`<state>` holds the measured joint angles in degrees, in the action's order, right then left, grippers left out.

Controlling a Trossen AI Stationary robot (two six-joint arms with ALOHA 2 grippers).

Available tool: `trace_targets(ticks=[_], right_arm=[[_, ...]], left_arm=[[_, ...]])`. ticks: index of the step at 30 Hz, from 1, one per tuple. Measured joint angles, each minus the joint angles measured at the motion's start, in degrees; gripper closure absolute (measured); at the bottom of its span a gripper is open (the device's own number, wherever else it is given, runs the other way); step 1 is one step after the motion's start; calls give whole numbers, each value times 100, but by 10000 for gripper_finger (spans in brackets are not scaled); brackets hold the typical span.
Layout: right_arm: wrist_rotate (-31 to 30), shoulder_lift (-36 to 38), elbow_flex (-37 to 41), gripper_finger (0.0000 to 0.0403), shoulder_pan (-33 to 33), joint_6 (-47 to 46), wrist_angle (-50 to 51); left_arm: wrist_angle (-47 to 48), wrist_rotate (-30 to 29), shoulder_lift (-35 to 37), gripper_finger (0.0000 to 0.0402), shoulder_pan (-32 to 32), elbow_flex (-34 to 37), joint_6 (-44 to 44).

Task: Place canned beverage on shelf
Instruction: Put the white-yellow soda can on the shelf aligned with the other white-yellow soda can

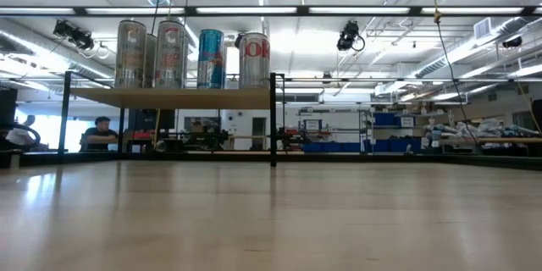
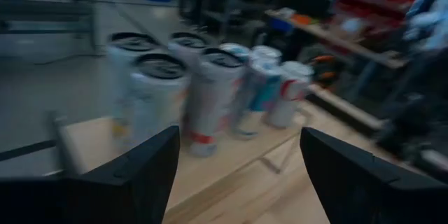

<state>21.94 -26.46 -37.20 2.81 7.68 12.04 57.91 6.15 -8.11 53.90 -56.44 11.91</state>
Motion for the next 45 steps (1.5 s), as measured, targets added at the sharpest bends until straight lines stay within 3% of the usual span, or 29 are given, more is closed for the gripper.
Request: trace_targets(ticks=[3,17,33,45], right_arm=[[-3,400,500,20,0,-161,-307],[-566,1631,2024,20,2,-649,-782],[-1655,1757,2847,20,1,-824,-864],[-1786,1753,3385,20,2,-970,-1152]], left_arm=[[-380,348,138,104,41,307,181],[-779,383,786,104,43,1004,397],[-746,407,781,104,237,1016,195],[-695,805,781,104,742,1016,22]])
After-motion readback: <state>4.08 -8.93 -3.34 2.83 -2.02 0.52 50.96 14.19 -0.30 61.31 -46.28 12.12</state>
